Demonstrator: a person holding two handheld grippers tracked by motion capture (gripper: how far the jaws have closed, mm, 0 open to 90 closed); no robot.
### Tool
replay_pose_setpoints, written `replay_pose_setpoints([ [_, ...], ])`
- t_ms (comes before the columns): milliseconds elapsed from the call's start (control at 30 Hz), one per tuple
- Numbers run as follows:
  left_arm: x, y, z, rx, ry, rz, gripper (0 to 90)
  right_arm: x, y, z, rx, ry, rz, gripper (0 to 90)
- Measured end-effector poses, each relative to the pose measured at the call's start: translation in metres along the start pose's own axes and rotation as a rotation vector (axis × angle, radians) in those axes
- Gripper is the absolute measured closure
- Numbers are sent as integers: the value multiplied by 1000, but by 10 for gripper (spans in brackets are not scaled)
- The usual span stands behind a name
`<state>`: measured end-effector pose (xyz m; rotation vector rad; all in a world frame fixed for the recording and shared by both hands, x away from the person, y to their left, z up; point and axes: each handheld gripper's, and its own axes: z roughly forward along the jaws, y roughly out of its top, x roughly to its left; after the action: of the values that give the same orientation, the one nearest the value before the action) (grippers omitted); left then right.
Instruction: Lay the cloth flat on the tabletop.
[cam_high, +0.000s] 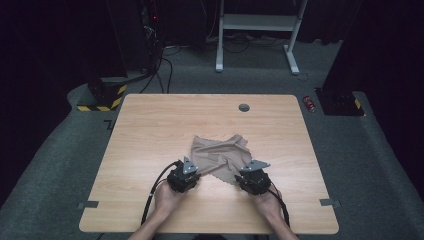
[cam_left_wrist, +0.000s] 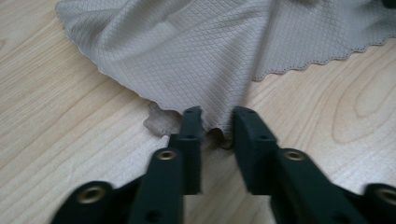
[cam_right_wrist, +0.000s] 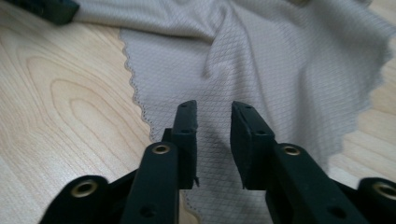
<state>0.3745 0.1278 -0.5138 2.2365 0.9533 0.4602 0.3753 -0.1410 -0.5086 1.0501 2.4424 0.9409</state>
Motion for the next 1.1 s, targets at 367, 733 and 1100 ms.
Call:
replay_pose_setpoints([
  [367, 13, 13, -18, -68, -10, -25, 888, 1, -4, 1, 16, 7, -50, 899],
  [733, 52, 33, 15, 6, 76, -123, 795, -14, -2, -9, -37, 11, 8, 850],
  [1100, 44, 5, -12, -25, 90, -122, 604, -11, -24, -20, -42, 16, 7, 733],
])
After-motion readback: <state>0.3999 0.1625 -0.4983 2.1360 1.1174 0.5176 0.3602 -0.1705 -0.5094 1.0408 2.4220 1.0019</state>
